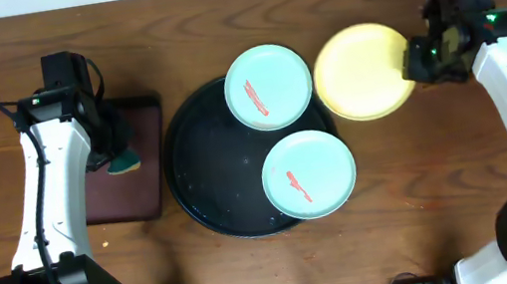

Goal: Clean dirty plates on tray and stack at the side

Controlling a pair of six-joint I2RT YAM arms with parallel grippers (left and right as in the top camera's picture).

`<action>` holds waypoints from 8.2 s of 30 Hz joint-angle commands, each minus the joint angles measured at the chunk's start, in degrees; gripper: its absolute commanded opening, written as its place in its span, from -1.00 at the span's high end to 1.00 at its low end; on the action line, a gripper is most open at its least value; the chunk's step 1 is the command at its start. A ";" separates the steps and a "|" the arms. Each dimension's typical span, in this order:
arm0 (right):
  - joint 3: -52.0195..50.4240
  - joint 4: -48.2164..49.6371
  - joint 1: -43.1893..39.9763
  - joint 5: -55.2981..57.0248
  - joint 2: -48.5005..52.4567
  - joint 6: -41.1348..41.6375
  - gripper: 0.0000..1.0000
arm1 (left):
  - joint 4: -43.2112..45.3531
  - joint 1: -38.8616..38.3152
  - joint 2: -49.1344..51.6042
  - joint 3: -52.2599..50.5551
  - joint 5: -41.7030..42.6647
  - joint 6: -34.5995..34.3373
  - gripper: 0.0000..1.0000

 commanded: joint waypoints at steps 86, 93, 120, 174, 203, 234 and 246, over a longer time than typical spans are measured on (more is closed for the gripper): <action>-18.27 19.80 36.26 -3.13 4.79 24.46 0.97 | 0.74 0.17 0.39 -0.50 -0.33 0.13 0.85; -18.27 23.10 40.15 -0.28 5.22 24.52 0.70 | 1.25 0.17 0.50 -1.92 -0.33 0.13 0.86; -15.41 27.76 34.71 -14.12 13.75 9.44 0.61 | 1.20 -4.02 0.37 -0.37 14.86 7.74 0.85; -11.89 23.93 34.93 -9.46 17.27 17.62 0.97 | 15.56 -25.40 13.44 -17.94 5.70 -7.76 0.87; -11.89 23.78 34.91 -9.44 17.27 17.62 0.98 | 17.18 -25.73 12.81 -16.31 -3.93 -14.71 0.86; -11.89 23.76 34.86 -9.46 17.27 17.62 0.97 | 19.89 -26.27 12.81 -16.33 -11.21 -16.98 0.86; -11.89 23.80 34.86 -9.49 17.27 17.57 0.97 | 18.86 -26.62 12.76 -16.33 29.03 8.37 0.86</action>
